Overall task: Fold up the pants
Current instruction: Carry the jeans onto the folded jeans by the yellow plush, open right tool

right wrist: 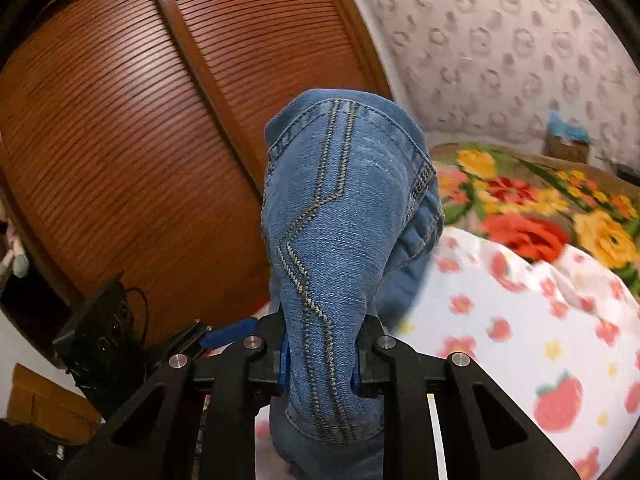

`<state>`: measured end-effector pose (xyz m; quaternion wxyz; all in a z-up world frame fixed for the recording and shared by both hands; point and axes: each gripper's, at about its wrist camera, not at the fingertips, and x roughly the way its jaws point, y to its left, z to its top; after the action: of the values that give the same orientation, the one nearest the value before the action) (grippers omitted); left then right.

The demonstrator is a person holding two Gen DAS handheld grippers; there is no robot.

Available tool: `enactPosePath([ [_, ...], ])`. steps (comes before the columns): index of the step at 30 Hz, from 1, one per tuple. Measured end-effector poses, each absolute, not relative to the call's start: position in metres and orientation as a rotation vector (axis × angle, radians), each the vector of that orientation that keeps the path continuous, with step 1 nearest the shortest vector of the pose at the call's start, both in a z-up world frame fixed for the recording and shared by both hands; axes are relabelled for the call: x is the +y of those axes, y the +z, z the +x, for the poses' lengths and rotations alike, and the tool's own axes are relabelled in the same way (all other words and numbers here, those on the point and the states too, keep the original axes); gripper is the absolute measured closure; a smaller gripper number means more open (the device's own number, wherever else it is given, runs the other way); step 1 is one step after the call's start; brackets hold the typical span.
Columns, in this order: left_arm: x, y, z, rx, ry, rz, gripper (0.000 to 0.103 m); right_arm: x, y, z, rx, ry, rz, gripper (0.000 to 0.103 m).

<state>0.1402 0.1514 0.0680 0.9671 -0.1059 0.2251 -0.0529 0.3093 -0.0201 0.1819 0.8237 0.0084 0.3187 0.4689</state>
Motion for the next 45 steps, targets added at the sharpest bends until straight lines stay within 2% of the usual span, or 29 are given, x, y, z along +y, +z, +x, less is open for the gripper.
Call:
enactPosePath([
  [5, 0.195, 0.104, 0.141, 0.379, -0.004, -0.204, 0.023, 0.028, 0.184, 0.349, 0.677, 1.128, 0.095, 0.081],
  [10, 0.226, 0.115, 0.151, 0.35, 0.064, -0.197, 0.023, 0.062, 0.169, 0.392, 0.705, 1.28, 0.297, 0.081],
  [13, 0.233, 0.097, 0.174, 0.391, 0.081, -0.196, 0.023, 0.072, 0.129, 0.427, 0.75, 1.292, 0.411, 0.081],
  [18, 0.233, 0.036, 0.212, 0.553, 0.056, -0.209, 0.026, 0.079, 0.027, 0.48, 0.94, 1.02, 0.287, 0.08],
  [20, 0.229, 0.022, 0.216, 0.584, 0.042, -0.211, 0.026, 0.07, 0.013, 0.488, 0.931, 0.956, 0.239, 0.077],
  [26, 0.223, -0.005, 0.218, 0.643, 0.031, -0.223, 0.026, 0.065, 0.029, 0.478, 0.864, 0.88, 0.075, 0.054],
  [28, 0.218, -0.013, 0.222, 0.67, 0.03, -0.226, 0.026, 0.067, 0.045, 0.481, 0.809, 0.824, 0.021, 0.051],
  [33, 0.208, -0.02, 0.214, 0.694, 0.037, -0.219, 0.026, 0.072, 0.072, 0.463, 0.697, 0.758, -0.133, 0.051],
  [34, 0.209, -0.021, 0.213, 0.696, 0.035, -0.223, 0.026, 0.076, 0.063, 0.467, 0.704, 0.737, -0.169, 0.053],
  [35, 0.208, -0.022, 0.212, 0.7, 0.034, -0.226, 0.026, 0.079, 0.045, 0.479, 0.767, 0.721, -0.177, 0.056],
  [39, 0.204, -0.019, 0.208, 0.69, 0.031, -0.201, 0.026, 0.077, 0.027, 0.482, 0.801, 0.699, -0.171, 0.056],
  [45, 0.193, 0.006, 0.19, 0.631, 0.026, -0.173, 0.026, 0.043, 0.056, 0.439, 0.719, 0.699, -0.131, 0.056],
])
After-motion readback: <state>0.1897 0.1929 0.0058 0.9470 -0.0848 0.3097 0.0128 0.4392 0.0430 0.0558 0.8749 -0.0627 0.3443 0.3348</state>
